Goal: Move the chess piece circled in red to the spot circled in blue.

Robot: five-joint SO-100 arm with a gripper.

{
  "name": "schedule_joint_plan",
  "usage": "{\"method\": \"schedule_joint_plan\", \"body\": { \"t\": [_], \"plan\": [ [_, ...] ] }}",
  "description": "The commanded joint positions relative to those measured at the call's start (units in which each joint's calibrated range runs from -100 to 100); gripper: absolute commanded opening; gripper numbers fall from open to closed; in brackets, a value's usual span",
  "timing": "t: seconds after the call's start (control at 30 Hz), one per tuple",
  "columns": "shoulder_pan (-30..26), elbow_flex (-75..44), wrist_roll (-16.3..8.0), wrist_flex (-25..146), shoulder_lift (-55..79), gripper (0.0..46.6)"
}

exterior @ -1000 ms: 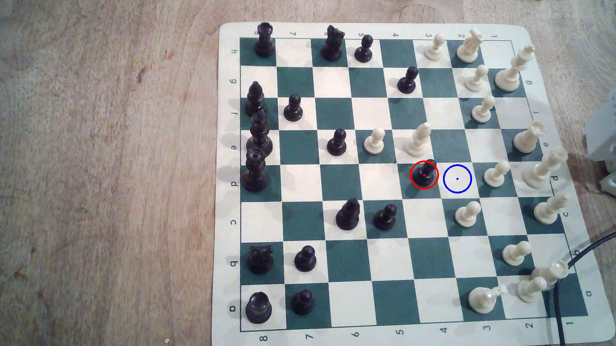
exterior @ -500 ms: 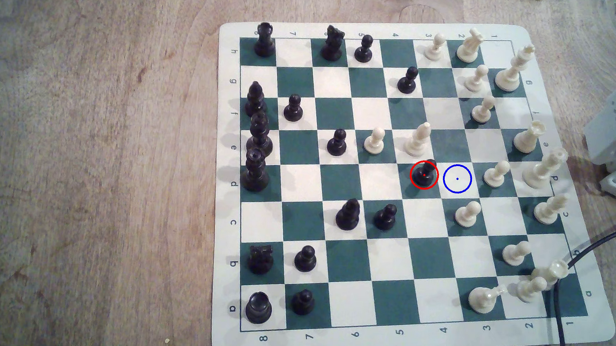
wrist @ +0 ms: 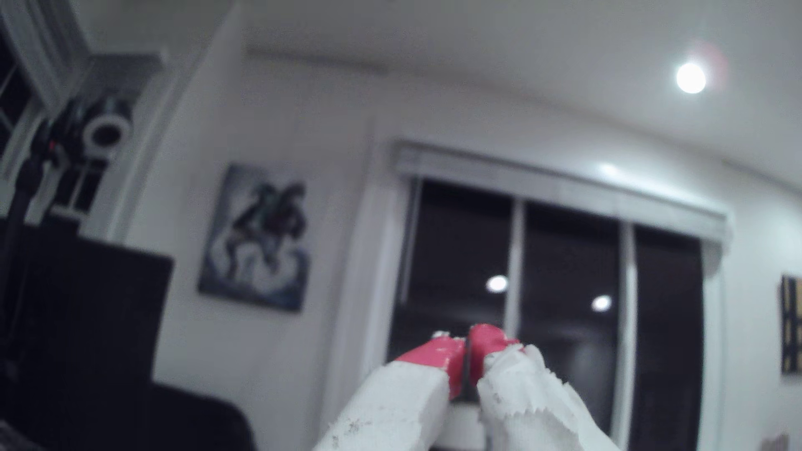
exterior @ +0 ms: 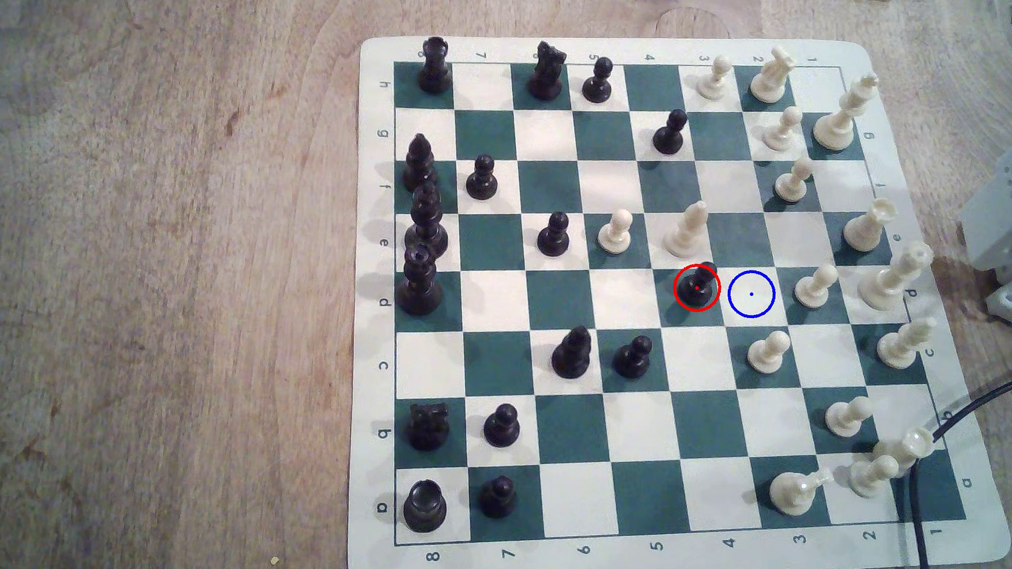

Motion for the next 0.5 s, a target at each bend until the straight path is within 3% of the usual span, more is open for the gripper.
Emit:
{"method": "schedule_joint_plan", "body": {
  "t": [0.0,0.17,0.33,0.47],
  "plan": [
    [-2.04,-10.16,-0.34,22.98,-0.28,0.2],
    [-2.74,-12.70,-2.00,36.33,0.06,0.2],
    [-6.26,-23.21,-8.35,56.56,6.09,1.1],
    [-8.61,-24.93,-9.38,66.72,10.08,2.0]
  ]
}}
